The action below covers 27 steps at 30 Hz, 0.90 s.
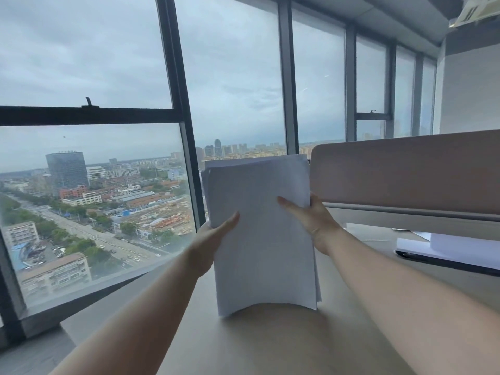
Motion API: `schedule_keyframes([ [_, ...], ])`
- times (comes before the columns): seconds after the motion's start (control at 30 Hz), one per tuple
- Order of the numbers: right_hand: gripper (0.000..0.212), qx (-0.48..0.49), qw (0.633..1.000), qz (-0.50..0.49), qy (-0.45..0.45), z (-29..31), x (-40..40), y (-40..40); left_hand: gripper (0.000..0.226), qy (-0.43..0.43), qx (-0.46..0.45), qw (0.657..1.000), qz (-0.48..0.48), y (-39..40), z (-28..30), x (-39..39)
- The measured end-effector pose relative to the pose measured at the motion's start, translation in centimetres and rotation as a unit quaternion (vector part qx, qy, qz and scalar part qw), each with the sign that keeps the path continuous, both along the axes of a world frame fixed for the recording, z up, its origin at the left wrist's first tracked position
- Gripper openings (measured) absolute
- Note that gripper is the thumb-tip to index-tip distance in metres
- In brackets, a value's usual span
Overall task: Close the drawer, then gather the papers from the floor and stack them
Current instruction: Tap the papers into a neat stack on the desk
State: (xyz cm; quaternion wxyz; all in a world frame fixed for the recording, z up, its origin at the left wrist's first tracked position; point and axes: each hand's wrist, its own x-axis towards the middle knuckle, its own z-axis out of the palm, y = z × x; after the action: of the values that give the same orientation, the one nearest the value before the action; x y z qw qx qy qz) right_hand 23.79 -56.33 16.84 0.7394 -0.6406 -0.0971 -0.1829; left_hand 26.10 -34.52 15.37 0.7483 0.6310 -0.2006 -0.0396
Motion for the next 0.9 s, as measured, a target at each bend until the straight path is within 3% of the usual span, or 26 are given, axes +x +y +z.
schedule_keyframes([
  [0.1, 0.026, 0.014, 0.999, -0.038, -0.011, -0.7, -0.3, -0.4, 0.040, 0.004, -0.043, 0.997, 0.062, -0.5, -0.9, 0.3],
  [0.2, 0.032, 0.011, 0.996, -0.085, -0.023, -0.2, 0.4, 0.3, 0.024, -0.010, -0.083, 0.992, 0.098, -1.5, -0.4, 0.8],
  [0.27, 0.033, 0.007, 0.995, -0.098, -0.032, 0.2, 0.7, 0.4, 0.028, -0.021, -0.087, 0.991, 0.097, -2.0, 0.2, 1.2],
  [0.4, 0.046, -0.040, 0.998, -0.050, 0.013, -1.6, 0.3, -0.6, 0.057, -0.027, -0.024, 0.994, 0.104, -1.7, -0.6, 2.1],
  [0.63, 0.057, -0.066, 0.992, -0.094, 0.052, -2.8, 0.8, -1.7, 0.028, 0.044, 0.071, 0.994, 0.076, -2.3, -3.2, 2.2],
  [0.73, 0.030, -0.063, 0.991, -0.092, 0.075, -2.8, 1.2, -1.1, 0.016, 0.055, 0.095, 0.991, 0.076, -2.7, -3.3, 2.6],
  [0.8, 0.009, -0.093, 0.985, -0.110, 0.096, -2.8, 1.3, -0.6, 0.023, 0.051, 0.105, 0.990, 0.081, -2.8, -3.3, 3.3],
  [0.9, 0.017, -0.099, 0.978, -0.141, 0.116, -2.6, 1.7, -0.5, 0.062, 0.011, 0.136, 0.981, 0.135, -2.2, -3.6, 5.6],
])
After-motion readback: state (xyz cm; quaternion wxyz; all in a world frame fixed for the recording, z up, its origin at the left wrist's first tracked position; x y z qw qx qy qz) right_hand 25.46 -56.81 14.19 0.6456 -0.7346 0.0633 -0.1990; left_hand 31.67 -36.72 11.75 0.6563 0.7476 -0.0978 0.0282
